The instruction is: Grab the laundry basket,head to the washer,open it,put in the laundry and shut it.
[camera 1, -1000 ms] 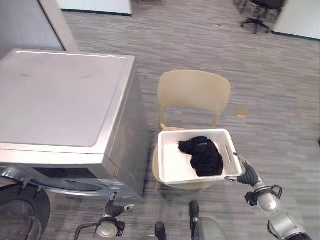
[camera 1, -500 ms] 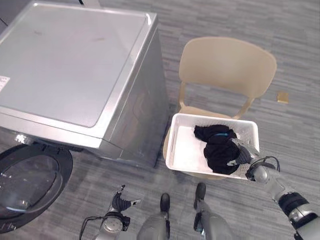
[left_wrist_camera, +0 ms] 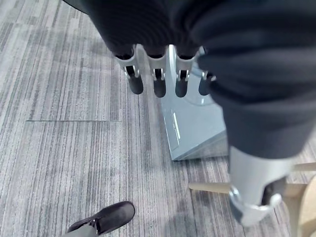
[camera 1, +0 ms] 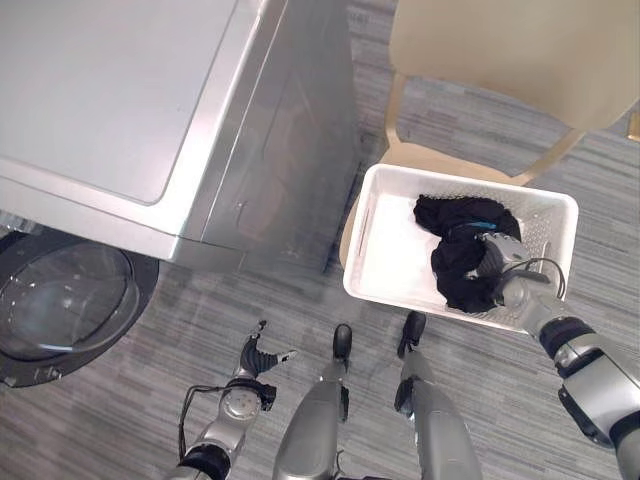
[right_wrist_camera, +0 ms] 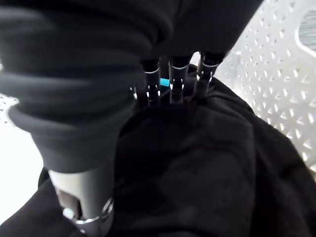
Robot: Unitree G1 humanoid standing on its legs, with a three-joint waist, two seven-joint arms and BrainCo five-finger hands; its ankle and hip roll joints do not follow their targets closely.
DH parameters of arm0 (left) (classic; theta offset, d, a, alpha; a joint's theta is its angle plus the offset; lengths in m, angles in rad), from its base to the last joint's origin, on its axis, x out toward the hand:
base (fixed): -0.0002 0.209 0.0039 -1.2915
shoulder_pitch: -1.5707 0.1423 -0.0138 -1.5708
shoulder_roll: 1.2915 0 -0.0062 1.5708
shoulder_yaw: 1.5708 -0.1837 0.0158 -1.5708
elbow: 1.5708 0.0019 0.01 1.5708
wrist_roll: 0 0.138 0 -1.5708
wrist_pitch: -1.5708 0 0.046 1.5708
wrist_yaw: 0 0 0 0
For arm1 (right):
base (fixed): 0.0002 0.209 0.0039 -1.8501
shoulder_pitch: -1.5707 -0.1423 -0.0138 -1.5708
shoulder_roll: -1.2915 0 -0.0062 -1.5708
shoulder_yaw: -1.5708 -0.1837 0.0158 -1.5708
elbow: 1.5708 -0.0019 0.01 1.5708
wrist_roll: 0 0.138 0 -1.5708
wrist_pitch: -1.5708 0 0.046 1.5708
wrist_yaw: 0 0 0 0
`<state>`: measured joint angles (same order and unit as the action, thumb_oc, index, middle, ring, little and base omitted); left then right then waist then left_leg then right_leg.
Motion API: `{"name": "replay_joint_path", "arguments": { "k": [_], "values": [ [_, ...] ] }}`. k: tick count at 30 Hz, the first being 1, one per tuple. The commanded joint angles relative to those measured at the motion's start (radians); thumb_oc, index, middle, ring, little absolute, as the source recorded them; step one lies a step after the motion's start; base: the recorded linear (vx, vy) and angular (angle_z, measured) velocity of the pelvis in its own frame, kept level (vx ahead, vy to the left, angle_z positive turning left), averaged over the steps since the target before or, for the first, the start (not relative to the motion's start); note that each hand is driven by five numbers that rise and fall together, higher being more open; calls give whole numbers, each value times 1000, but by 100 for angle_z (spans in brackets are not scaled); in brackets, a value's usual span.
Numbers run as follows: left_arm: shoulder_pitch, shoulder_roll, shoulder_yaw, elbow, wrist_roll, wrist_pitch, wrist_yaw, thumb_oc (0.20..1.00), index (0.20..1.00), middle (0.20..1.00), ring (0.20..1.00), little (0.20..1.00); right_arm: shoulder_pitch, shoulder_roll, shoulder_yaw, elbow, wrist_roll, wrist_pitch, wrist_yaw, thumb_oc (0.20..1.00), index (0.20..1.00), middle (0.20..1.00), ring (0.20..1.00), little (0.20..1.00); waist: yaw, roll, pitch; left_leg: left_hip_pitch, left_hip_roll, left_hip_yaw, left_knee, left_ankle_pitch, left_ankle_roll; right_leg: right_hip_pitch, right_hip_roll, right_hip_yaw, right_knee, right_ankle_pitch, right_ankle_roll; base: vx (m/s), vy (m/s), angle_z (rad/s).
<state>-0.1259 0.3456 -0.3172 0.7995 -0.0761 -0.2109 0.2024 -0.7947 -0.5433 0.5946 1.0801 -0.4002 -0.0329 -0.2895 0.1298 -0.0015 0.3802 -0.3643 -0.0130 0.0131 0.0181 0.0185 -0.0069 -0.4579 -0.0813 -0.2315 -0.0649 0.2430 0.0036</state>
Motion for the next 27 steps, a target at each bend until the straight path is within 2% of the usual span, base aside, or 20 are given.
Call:
{"name": "replay_joint_path", "arguments": {
  "k": [1,2,8,12,13,14,15,17,18,21,22,23,24,25,27],
  "values": [
    [-4,34,-33,-20,-30,-19,20,1000,1000,1000,1000,1000,-47,-6,29,71,45,9,-19,479,479,479,479,479,31,21,-10,-44,-17,-22,-21,82,-28,24,-42,15,137,-181,110,0,0,0],
    [-9,32,-35,-18,-30,-15,19,1000,1000,1000,1000,1000,-41,2,25,74,55,10,-14,200,200,200,200,200,35,25,-9,-43,-19,-27,-23,83,-29,24,-42,11,138,-184,110,-2,-49,5],
    [-3,21,-33,-33,-24,-9,15,1000,1000,1000,1000,1000,31,12,-33,-71,132,-12,-9,200,200,200,200,200,25,26,-15,-9,-21,-33,-53,88,-36,54,-40,6,129,-189,111,13,-19,9],
    [17,9,-11,-43,-12,3,15,1000,1000,1000,1000,1000,118,-5,-98,-278,174,-41,-20,200,200,200,200,200,3,2,-37,54,-11,-25,-71,74,-38,116,-38,13,106,-189,116,21,-8,-1],
    [16,9,-11,-43,-12,3,15,1000,1000,1000,1000,1000,118,-5,-98,-278,174,-41,-20,200,200,200,200,200,2,2,-39,51,-12,-26,-71,76,-37,114,-38,13,104,-186,116,71,-16,-6],
    [33,4,4,-56,-9,8,12,1000,1000,1000,1000,1000,175,-4,-139,-381,193,-56,-17,200,200,200,200,200,-9,-7,-50,81,-8,-18,-75,66,-37,145,-35,14,96,-190,118,31,-6,-6],
    [33,4,4,-56,-9,8,12,1000,1000,1000,1000,1000,176,-4,-139,-381,193,-55,-16,200,200,200,200,200,-10,-8,-52,77,-9,-19,-75,68,-36,143,-36,14,94,-187,118,77,-10,-4],
    [67,1,35,-69,7,22,-3,1000,1000,1000,1000,1000,284,7,-214,-528,245,-89,5,200,200,200,200,200,-31,-20,-87,132,-7,-6,-84,50,-31,197,-34,18,78,-191,121,105,4,0],
    [69,2,34,-70,7,22,-3,1000,1000,1000,1000,1000,287,6,-215,-531,245,-87,5,200,200,200,200,200,-31,-20,-87,134,-7,-6,-85,50,-31,199,-33,17,77,-190,122,108,4,-8],
    [117,6,84,-82,20,38,-18,1000,1000,1000,1000,1000,425,38,-321,-718,366,-136,52,200,200,200,200,200,-58,-36,-137,207,-7,8,-84,18,-19,273,-26,29,60,-201,125,113,17,-13],
    [118,7,83,-83,20,39,-18,1000,1000,1000,1000,1000,428,38,-323,-721,367,-134,53,200,200,200,200,200,-57,-36,-136,210,-6,8,-84,18,-19,276,-26,29,60,-202,125,138,51,-12],
    [149,5,107,-89,24,45,-28,1000,1000,1000,1000,1000,487,66,-366,-808,446,-159,91,200,200,200,200,200,-69,-39,-168,246,-6,16,-82,1,-15,307,-25,36,57,-207,126,80,33,-19],
    [151,6,106,-90,24,46,-28,1000,1000,1000,1000,1000,490,66,-368,-812,446,-157,92,200,200,200,200,200,-68,-39,-167,249,-6,16,-82,1,-15,310,-24,36,56,-208,126,131,83,-30],
    [178,4,127,-102,19,53,-36,1000,1000,1000,1000,1000,542,100,-405,-894,542,-179,133,200,200,200,200,200,-82,-41,-196,280,-6,24,-77,-15,-11,337,-23,46,58,-213,128,55,49,-26],
    [192,1,134,-109,16,57,-39,1000,1000,1000,1000,1000,566,118,-419,-929,590,-189,152,200,200,200,200,200,-85,-42,-210,296,-7,29,-71,-25,-8,351,-22,52,58,-215,127,62,71,-20]
  ]
}}
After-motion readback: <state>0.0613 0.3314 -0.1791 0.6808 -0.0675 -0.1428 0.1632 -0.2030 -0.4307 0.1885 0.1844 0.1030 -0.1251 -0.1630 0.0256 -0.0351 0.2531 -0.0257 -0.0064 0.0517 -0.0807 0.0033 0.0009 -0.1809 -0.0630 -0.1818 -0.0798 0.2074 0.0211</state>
